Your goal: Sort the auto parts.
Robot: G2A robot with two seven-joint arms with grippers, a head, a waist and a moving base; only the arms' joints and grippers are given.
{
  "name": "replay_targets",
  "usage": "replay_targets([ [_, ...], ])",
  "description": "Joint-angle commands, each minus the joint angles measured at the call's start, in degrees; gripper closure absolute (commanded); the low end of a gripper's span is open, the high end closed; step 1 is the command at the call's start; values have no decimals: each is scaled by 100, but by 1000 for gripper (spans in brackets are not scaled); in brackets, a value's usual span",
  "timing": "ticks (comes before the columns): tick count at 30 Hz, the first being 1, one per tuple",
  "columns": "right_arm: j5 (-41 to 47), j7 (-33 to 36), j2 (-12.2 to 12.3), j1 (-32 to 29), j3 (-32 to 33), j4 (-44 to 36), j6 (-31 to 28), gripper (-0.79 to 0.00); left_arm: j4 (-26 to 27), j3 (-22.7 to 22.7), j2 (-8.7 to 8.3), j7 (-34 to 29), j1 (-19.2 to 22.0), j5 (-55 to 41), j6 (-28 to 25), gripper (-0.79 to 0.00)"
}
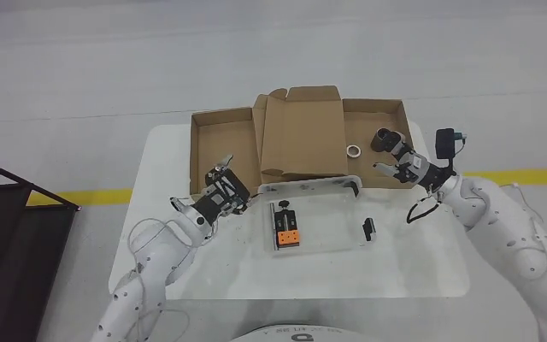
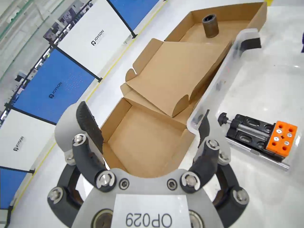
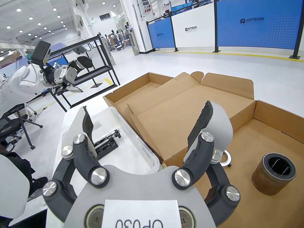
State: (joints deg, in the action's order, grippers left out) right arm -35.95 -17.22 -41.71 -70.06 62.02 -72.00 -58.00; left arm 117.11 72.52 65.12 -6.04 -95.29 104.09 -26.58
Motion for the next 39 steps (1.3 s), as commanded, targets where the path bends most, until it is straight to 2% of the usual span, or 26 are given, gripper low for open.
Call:
replay_targets([
  [1,-2,-3,0,-1,0,-1,0,-785,-151,-116,-3,12,153,-1133,-916,-785],
  [3,-2,-3,0,-1,0,-1,0,-785,-347,-276,2,-255,383,-1541,-1492,-785],
  [5,-2,-3,0,-1,0,-1,0,-785,-475,-477,19,-591,653,-1675,-1762,-785],
  [12,-2,-3,0,-1,0,-1,0,-785,-981,-1226,148,-1344,1453,-2040,-1822,-785],
  [17,-2,-3,0,-1,0,-1,0,-785,-1302,-1690,234,-1971,1919,-1921,-1734,-785],
  [25,-2,-3,0,-1,0,-1,0,-785,-1509,-2167,291,-2393,2170,-1873,-1923,-785],
  [39,-2,-3,0,-1,0,-1,0,-785,-1746,-2494,323,-3457,2418,-2347,-2135,-785],
])
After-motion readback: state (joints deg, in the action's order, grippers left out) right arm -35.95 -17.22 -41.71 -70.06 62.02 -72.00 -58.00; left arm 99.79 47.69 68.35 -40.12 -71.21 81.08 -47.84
